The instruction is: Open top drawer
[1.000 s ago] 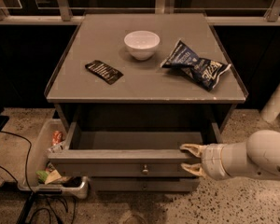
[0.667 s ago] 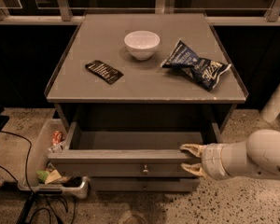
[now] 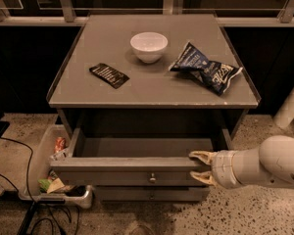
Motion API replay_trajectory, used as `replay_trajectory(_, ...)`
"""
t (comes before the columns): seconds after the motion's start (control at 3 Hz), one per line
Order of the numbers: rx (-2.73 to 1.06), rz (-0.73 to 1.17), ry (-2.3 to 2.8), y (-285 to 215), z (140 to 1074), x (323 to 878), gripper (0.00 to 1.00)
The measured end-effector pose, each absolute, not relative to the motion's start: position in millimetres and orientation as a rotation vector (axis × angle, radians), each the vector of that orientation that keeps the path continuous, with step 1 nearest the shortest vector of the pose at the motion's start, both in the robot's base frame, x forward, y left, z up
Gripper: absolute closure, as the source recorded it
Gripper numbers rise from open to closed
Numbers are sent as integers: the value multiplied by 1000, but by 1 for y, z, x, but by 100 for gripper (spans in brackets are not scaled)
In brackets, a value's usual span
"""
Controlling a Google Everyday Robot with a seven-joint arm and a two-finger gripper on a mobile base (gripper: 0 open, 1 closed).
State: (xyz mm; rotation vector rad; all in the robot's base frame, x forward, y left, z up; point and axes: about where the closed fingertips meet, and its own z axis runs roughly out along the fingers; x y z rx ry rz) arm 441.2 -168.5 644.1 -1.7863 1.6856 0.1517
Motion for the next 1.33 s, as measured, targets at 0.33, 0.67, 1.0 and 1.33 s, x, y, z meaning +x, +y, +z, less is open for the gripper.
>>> replay_trajectory(0.33,-1786,152,1686,-168,644,441,63)
replay_trajectory(0.67,-1786,152,1686,-168,644,441,86)
replay_trajectory(1.0,-1789,154,1686,-169,644,437,100)
replay_trajectory(1.33,-1790,160,1690,-171,641,426,100)
